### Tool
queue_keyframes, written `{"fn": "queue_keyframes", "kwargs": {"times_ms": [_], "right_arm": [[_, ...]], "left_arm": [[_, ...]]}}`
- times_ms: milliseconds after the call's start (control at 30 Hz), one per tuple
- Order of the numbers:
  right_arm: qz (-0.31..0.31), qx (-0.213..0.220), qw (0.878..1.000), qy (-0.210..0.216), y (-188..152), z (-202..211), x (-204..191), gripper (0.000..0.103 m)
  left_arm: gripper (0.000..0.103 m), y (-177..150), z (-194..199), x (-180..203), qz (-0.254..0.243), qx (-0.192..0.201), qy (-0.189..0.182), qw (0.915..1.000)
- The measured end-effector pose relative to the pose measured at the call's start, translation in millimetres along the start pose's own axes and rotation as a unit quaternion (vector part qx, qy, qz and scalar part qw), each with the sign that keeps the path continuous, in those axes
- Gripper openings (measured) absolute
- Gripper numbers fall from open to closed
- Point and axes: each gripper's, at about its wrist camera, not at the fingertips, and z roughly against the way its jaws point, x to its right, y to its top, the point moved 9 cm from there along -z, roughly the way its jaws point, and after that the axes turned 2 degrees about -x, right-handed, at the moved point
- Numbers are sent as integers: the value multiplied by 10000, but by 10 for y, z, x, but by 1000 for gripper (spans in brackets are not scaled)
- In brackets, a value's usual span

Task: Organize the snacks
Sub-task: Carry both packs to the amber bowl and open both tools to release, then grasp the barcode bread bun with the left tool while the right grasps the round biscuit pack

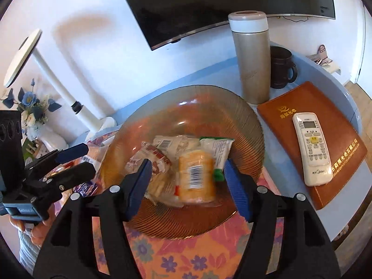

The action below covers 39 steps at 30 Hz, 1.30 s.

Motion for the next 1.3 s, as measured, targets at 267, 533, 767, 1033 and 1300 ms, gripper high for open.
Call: {"fn": "queue_keyframes", "kwargs": {"times_ms": [267, 533, 767, 1033, 1300], "right_arm": [[466, 95, 9980, 428, -108, 270, -658, 67], [1205, 78, 9897, 767, -300, 409, -1530, 68], [1522, -308, 9823, 1046, -563, 128, -2086, 68], [1714, -974, 9724, 1244, -986, -538, -2740, 68], [1782, -1447, 9638, 1353, -1292, -1168, -3194, 69]], "left_arm": [[89, -187, 761, -139, 245, 559, 192, 9980], [90, -535, 1809, -670, 669, 1238, 770, 9870], [94, -1104, 2623, -1590, 1214, 1453, 1713, 9669], [98, -1828, 2899, -2958, 2094, 1041, 2565, 9378], [98, -2082, 2223, -3854, 2588, 324, 2796, 9240]]}}
